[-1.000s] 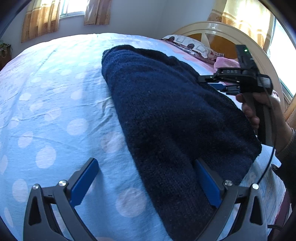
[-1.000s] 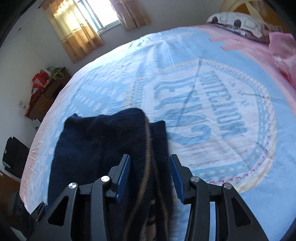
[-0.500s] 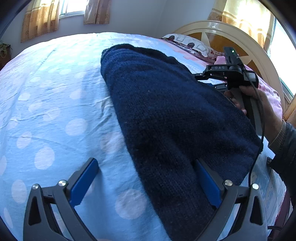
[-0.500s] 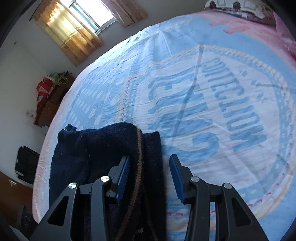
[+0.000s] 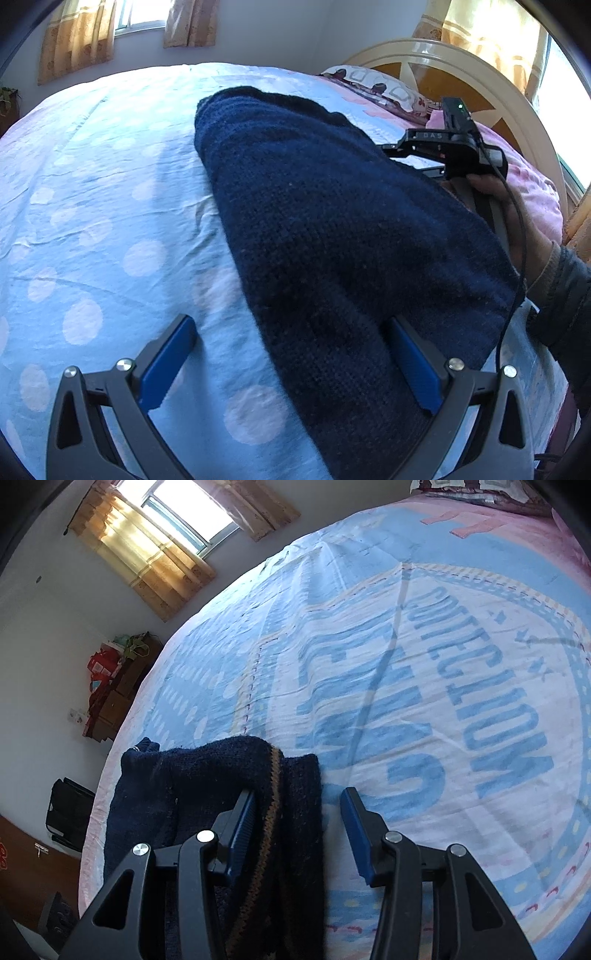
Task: Fold small clothes
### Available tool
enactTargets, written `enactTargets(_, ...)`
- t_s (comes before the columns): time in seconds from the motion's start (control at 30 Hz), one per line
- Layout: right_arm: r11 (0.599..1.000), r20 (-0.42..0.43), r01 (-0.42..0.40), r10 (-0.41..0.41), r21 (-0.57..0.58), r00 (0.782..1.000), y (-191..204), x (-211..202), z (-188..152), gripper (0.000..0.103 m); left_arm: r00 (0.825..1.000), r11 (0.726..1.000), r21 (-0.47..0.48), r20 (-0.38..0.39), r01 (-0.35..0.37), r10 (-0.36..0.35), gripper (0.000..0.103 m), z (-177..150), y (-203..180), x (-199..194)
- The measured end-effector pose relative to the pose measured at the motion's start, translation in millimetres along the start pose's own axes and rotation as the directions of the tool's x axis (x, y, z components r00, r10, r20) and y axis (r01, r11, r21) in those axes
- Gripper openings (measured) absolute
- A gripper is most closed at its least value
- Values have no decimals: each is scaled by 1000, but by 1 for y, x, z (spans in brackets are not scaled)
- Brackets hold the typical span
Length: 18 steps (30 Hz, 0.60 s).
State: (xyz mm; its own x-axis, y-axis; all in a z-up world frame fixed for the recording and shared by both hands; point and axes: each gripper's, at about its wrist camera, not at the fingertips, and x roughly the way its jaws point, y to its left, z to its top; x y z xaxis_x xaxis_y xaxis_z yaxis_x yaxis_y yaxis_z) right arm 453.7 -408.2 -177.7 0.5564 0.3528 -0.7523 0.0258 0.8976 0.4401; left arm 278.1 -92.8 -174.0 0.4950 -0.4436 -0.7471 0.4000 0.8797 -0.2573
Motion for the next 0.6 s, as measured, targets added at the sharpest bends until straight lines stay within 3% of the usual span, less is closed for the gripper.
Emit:
enactTargets(0.17, 1000, -1, -14, 14, -13, 1000, 0, 3, 1, 47, 1000, 1000, -3, 2, 31, -31, 103, 0, 0, -2)
enactTargets(0.27, 998, -21, -61, 61, -10, 998, -1, 6, 2, 38, 999, 999, 4, 1, 35, -35, 102, 2, -3, -1)
enactTargets(0.43, 996, -40, -88, 88, 9, 995, -2, 14, 4, 38, 998, 997, 25, -3, 68, -68, 92, 2, -12, -1)
enactTargets(0.6, 992, -57, -121, 123, 46, 991, -7, 17, 6, 38, 997, 997, 38, -16, 69, -69, 91, 3, -22, 1)
